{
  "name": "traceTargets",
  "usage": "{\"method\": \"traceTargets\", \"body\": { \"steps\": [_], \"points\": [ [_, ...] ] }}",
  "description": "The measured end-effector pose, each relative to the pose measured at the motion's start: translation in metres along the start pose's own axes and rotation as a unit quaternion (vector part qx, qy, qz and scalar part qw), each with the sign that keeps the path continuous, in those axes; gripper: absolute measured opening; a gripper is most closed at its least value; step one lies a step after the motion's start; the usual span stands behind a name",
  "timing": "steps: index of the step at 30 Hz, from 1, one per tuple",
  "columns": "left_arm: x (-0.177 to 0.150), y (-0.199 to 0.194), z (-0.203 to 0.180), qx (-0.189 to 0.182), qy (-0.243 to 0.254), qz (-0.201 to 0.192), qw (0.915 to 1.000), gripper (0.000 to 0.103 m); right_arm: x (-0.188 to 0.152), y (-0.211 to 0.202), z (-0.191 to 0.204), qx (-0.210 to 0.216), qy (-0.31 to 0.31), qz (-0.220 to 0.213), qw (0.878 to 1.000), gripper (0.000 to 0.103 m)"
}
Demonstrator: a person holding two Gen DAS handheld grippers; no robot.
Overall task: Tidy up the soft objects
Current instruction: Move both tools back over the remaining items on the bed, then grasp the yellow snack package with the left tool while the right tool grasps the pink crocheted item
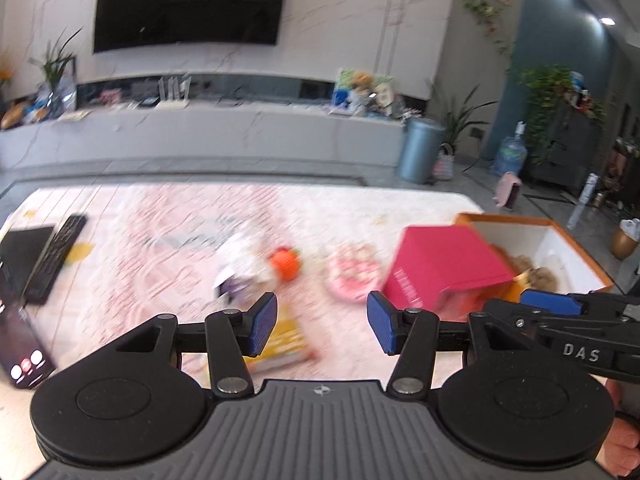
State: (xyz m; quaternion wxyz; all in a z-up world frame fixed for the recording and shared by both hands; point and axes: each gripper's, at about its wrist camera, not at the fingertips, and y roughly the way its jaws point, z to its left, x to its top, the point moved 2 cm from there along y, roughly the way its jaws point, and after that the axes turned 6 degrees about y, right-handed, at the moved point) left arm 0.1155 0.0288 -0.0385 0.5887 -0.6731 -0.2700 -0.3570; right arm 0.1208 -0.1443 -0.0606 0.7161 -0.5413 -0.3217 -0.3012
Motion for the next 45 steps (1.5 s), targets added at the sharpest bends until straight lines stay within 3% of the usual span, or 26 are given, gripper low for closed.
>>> {"method": "traceTargets", "body": {
  "steps": [10,15,20,23,26,32,38,41,45],
  "points": [
    [-0.034,0.031,0.07,0.025,-0.032,0.092,0.9949,0.062,-0.013,0.064,0.045,0.009,-0.057,0.055,0.997,0.053],
    [-0.037,0.056,0.085,0.004,-0.02,0.127,0.9917,0.062,-0.018,0.104,0.057,0.008,-0.076,0.086,0.993,0.049],
    [-0.033,0.091,0.102,-0.023,-0.045,0.169,0.9843,0.062,-0.028,0.136,0.065,0.016,-0.086,0.124,0.988,0.046],
    [-0.037,0.105,0.106,-0.018,-0.049,0.187,0.981,0.062,-0.035,0.153,0.068,0.025,-0.09,0.148,0.985,0.042],
    [-0.038,0.107,0.102,-0.033,-0.034,0.189,0.9808,0.062,-0.042,0.166,0.072,0.033,-0.099,0.165,0.981,0.04],
    [-0.034,0.118,0.09,-0.049,0.029,0.209,0.9762,0.062,-0.044,0.188,0.073,0.038,-0.096,0.182,0.978,0.02],
    [-0.039,0.122,0.084,-0.059,0.042,0.218,0.9733,0.062,-0.031,0.205,0.069,0.033,-0.085,0.174,0.981,0.02],
    [-0.035,0.114,0.081,-0.052,0.055,0.197,0.9774,0.061,-0.025,0.21,0.068,0.033,-0.085,0.168,0.982,0.02],
    [-0.022,0.108,0.071,-0.047,0.126,0.165,0.9772,0.07,-0.014,0.199,0.061,0.032,-0.086,0.149,0.985,0.021]
  ]
}}
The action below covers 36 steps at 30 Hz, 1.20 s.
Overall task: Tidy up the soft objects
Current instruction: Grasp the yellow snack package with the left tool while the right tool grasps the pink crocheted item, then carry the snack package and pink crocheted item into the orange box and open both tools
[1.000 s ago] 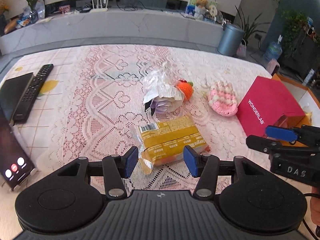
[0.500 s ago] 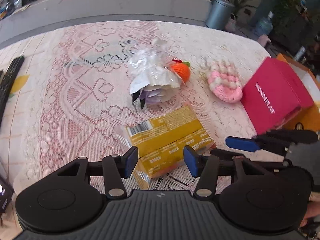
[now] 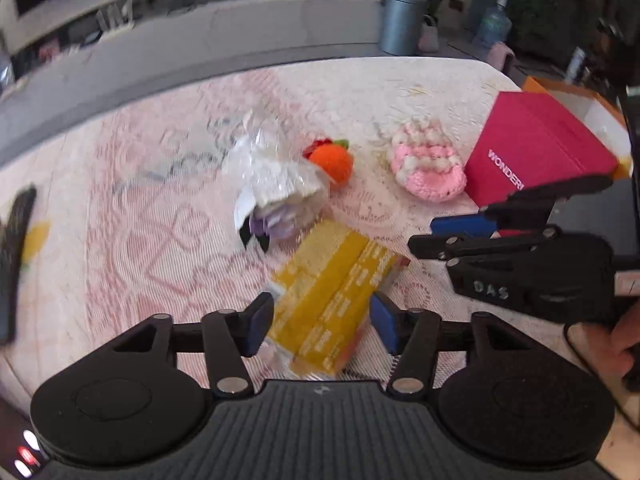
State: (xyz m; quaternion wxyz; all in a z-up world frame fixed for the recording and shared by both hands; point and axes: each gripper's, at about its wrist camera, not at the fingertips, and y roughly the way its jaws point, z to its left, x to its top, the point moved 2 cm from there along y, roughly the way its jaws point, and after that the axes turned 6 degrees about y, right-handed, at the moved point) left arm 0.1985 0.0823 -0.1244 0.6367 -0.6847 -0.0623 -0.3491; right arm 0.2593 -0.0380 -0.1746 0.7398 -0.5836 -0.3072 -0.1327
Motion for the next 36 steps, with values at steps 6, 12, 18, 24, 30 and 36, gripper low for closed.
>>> {"method": "traceTargets", "body": {
  "steps": [6,12,18,24,30,36],
  "points": [
    [0.009,0.027,-0.018,0.005,0.141,0.03,0.9896,0.08,0.005,0.001,-0.01,-0.043,-0.034,-0.025,0.998,0.035],
    [0.007,0.048,-0.016,0.008,0.155,0.042,0.9869,0.085,0.009,0.019,-0.01,-0.082,-0.074,-0.039,0.993,0.04],
    [0.007,0.06,-0.015,0.001,0.155,0.046,0.9868,0.09,0.014,0.039,-0.015,-0.095,-0.079,-0.033,0.992,0.04],
    [0.006,0.064,-0.011,-0.009,0.138,0.043,0.9895,0.085,0.009,0.044,-0.018,-0.095,-0.076,-0.028,0.992,0.015],
    [0.006,0.054,-0.018,-0.009,0.139,0.034,0.9897,0.053,0.012,0.027,-0.013,-0.096,-0.088,-0.05,0.99,0.005],
    [0.008,0.034,-0.023,-0.001,0.116,0.015,0.9931,0.043,0.014,-0.008,-0.007,-0.075,-0.082,-0.065,0.992,0.005]
  ]
}}
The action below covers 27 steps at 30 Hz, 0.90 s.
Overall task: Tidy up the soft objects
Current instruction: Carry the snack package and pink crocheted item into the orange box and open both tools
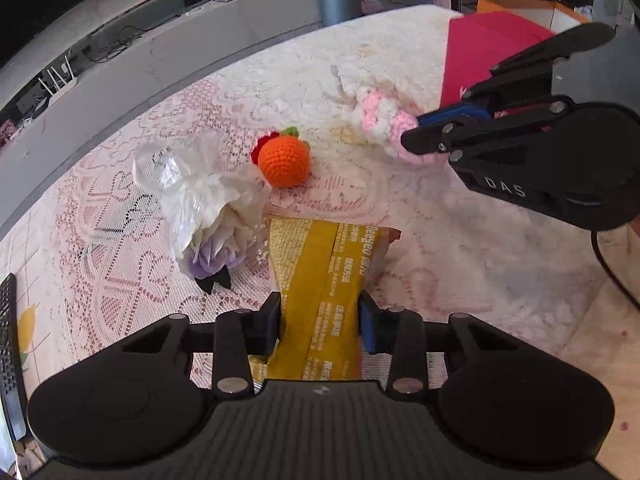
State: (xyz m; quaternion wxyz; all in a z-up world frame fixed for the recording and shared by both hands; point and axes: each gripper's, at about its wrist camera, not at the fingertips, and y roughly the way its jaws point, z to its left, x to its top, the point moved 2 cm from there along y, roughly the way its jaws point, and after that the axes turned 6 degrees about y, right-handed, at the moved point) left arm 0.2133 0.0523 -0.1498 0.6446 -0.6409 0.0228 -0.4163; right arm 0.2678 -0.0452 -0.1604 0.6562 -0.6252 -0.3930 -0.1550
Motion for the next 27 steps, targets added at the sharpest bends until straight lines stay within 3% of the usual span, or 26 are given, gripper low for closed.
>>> {"method": "traceTargets", "body": {
  "steps": [7,10,18,27],
  "points": [
    [0.004,-0.044,-0.015,-0.018,-0.062,-0.034,0.9974,0.043,-0.002,-0.048,-0.011,0.051,0.051,0.009,0.997,0.005],
    [0.003,-0.062,-0.023,-0.008,-0.09,-0.043,0.995,0.043,-0.006,-0.073,-0.014,0.064,0.057,0.002,0.996,0.004],
    [0.002,-0.11,-0.04,-0.005,-0.166,-0.07,0.9836,0.043,-0.018,-0.149,-0.028,0.063,0.057,-0.043,0.995,0.004],
    [0.059,-0.143,-0.08,-0.041,-0.144,-0.124,0.9809,0.043,-0.032,-0.218,-0.092,0.024,0.08,-0.082,0.993,0.004]
  ]
}}
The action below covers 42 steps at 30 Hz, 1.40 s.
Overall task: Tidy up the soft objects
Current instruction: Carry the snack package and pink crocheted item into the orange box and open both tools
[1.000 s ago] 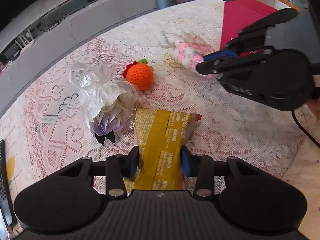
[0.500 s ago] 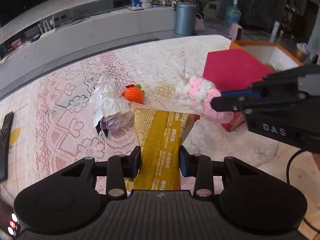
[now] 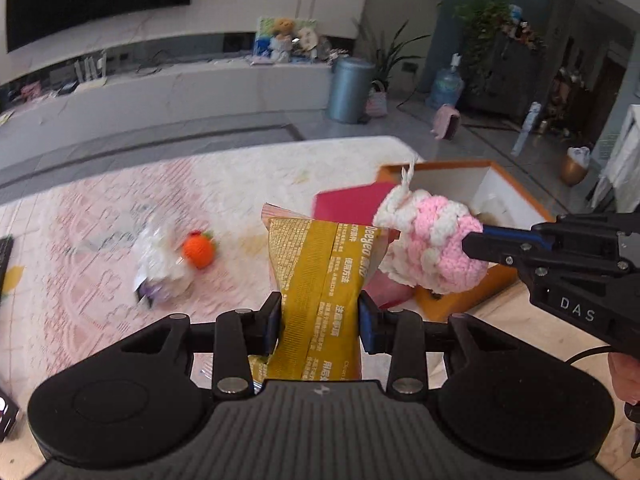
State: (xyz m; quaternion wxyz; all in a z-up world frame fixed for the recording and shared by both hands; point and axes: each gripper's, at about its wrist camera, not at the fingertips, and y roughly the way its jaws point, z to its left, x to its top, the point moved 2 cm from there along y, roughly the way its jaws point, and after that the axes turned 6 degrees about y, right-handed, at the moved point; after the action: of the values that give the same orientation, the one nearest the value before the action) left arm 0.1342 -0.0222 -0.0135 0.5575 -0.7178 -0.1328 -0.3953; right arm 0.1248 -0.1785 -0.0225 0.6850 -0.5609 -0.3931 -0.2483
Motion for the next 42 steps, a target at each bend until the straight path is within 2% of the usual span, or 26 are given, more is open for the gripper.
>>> {"method": "traceTargets", "body": {
  "steps": [3,9,17,24,30,38,42],
  "points": [
    [0.023,0.008,-0.024,-0.023,0.008,-0.012,0.9996,0.043,0.006,-0.019,-0.032,-0.032,-0.002,-0.01,0.999,0.004],
    [0.071,0.053,-0.069,-0.1,0.005,-0.01,0.995,0.043,0.021,-0.037,-0.104,-0.098,-0.007,-0.012,0.995,0.004],
    [0.112,0.153,-0.128,-0.161,0.005,0.035,0.9863,0.043,0.029,-0.003,-0.192,-0.146,0.012,0.045,0.988,0.004],
    [0.11,0.229,-0.151,-0.17,0.0,0.092,0.9811,0.043,0.015,0.043,-0.242,-0.181,0.004,0.091,0.979,0.004],
    [0.098,0.269,-0.167,-0.18,0.002,0.126,0.9755,0.043,-0.01,0.082,-0.269,-0.204,0.011,0.146,0.968,0.004],
    [0.089,0.288,-0.175,-0.168,0.016,0.163,0.9721,0.045,-0.028,0.11,-0.288,-0.17,0.071,0.228,0.956,0.005],
    [0.089,0.285,-0.179,-0.169,0.03,0.168,0.9707,0.047,-0.028,0.115,-0.284,-0.167,0.062,0.249,0.952,0.008]
  ]
}}
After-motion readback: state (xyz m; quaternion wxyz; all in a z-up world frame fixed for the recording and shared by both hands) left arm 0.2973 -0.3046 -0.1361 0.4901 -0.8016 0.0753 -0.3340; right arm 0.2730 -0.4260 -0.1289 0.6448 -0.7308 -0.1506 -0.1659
